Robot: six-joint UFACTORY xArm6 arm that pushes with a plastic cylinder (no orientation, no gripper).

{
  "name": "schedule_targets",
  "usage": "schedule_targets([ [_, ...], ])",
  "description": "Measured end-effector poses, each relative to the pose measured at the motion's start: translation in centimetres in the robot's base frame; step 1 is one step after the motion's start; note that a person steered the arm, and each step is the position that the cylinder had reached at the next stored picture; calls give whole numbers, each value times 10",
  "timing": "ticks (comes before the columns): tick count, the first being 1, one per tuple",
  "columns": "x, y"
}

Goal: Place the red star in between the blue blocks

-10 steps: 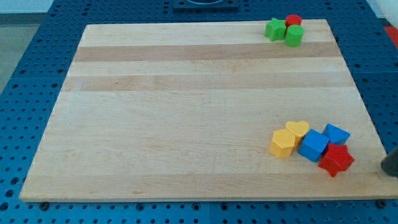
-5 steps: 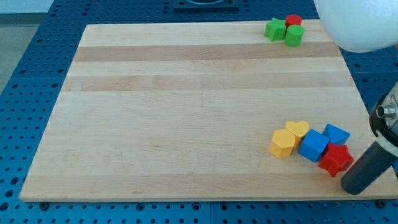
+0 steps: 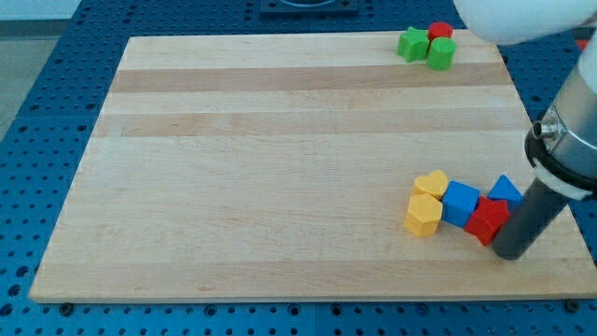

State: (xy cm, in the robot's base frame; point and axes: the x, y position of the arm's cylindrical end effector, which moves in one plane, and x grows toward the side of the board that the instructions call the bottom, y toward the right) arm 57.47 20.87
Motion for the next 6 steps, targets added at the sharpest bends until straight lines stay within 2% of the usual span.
schedule_targets([
  [6, -44, 15],
])
